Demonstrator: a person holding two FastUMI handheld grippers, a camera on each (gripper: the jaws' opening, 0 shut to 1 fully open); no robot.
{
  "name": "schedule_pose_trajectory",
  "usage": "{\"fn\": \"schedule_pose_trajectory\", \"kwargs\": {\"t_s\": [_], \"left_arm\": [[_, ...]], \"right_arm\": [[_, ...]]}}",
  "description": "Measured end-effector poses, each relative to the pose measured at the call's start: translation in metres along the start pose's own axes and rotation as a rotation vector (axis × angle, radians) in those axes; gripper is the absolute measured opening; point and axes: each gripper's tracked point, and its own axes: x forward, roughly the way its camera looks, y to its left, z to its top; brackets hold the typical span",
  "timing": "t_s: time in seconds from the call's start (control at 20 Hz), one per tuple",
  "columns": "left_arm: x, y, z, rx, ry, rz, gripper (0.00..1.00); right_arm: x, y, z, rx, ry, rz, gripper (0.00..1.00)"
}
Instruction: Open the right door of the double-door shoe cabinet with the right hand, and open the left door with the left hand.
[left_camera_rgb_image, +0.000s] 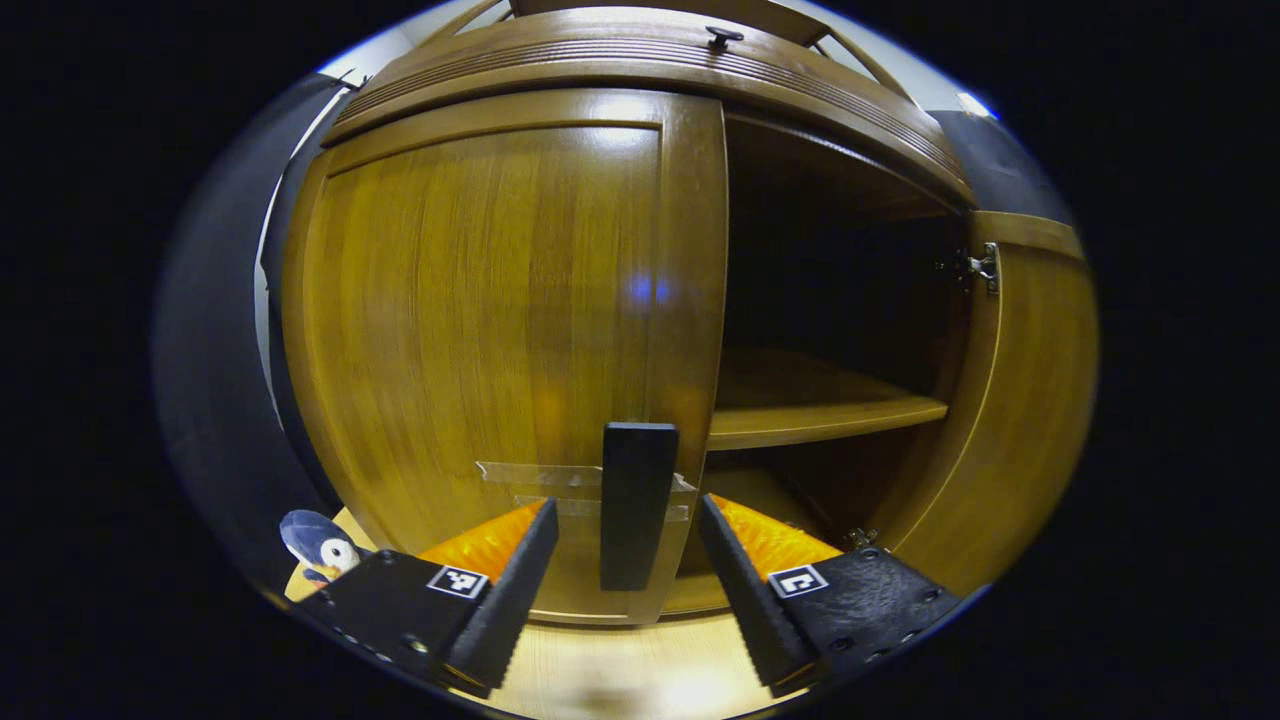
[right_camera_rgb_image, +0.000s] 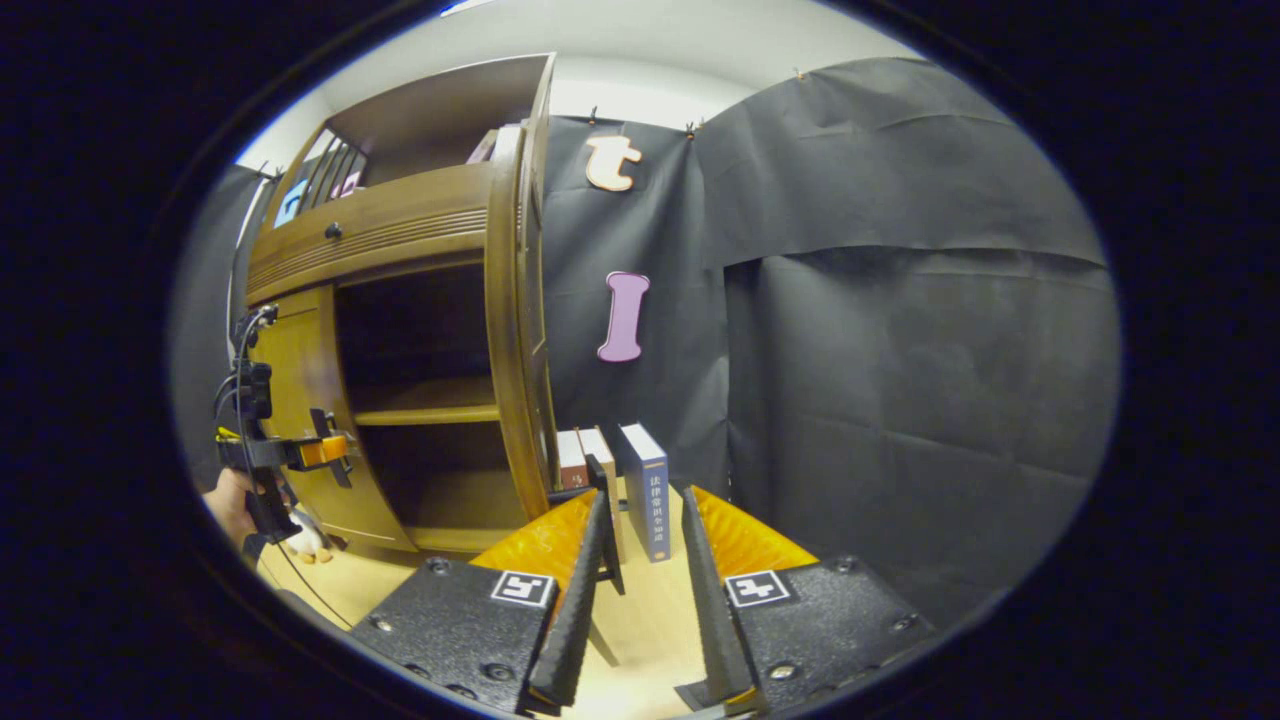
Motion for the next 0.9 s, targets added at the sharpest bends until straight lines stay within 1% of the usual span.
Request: {"fn": "schedule_pose_trajectory", "kwargs": {"t_s": [0.05,0.1,0.15,0.2,0.25,0.3,0.35,0.4,0.45,0.5,0.6,0.65,0.7,0.75,0.8,0.85,0.9], "left_arm": [[0.002,0.002,0.000,0.006,0.002,0.010,0.88],[0.006,0.005,-0.003,0.012,0.009,0.017,0.72],[0.006,0.007,-0.003,0.020,0.013,0.027,0.66],[0.009,0.008,-0.002,0.028,0.007,0.031,0.66],[0.011,0.008,0.000,0.039,-0.003,0.034,0.66],[0.011,0.004,0.001,0.043,-0.010,0.018,0.67],[0.013,0.003,0.002,0.049,-0.012,0.014,0.51],[0.017,0.000,0.001,0.058,-0.015,0.010,0.61],[0.017,-0.003,0.003,0.064,-0.021,0.002,0.46],[0.019,-0.006,0.002,0.070,-0.022,-0.016,0.43],[0.020,-0.006,0.003,0.080,-0.025,-0.014,0.37],[0.022,-0.006,0.003,0.081,-0.030,-0.013,0.37],[0.019,-0.006,0.004,0.079,-0.033,-0.015,0.23],[0.019,-0.005,0.004,0.076,-0.033,-0.014,0.43],[0.019,-0.005,0.003,0.070,-0.032,-0.016,0.22],[0.018,-0.004,0.003,0.070,-0.028,-0.014,0.30],[0.017,-0.005,0.001,0.074,-0.024,-0.010,0.30]], "right_arm": [[-0.001,-0.002,-0.001,0.002,-0.002,-0.006,0.54],[-0.003,-0.004,0.001,0.003,-0.005,-0.012,0.58],[-0.004,-0.006,0.000,0.004,-0.007,-0.015,0.59],[-0.005,-0.006,0.000,0.004,-0.005,-0.016,0.62],[-0.006,-0.006,-0.001,0.004,-0.005,-0.014,0.62],[-0.008,-0.007,-0.001,0.004,-0.003,-0.014,0.62],[-0.008,-0.007,-0.002,0.005,-0.002,-0.012,0.62],[-0.009,-0.007,-0.002,0.003,-0.001,-0.012,0.62],[-0.011,-0.007,-0.002,0.001,-0.001,-0.011,0.62],[-0.013,-0.005,-0.002,-0.002,-0.001,-0.006,0.62],[-0.015,-0.002,-0.003,-0.010,-0.002,0.001,0.62],[-0.016,-0.001,-0.005,-0.014,-0.001,0.001,0.62],[-0.018,0.000,-0.005,-0.015,0.000,0.005,0.61],[-0.019,0.002,-0.006,-0.018,0.002,0.008,0.62],[-0.021,0.003,-0.007,-0.022,0.004,0.013,0.61],[-0.023,0.005,-0.008,-0.027,0.005,0.018,0.62],[-0.024,0.006,-0.009,-0.032,0.006,0.020,0.62]]}}
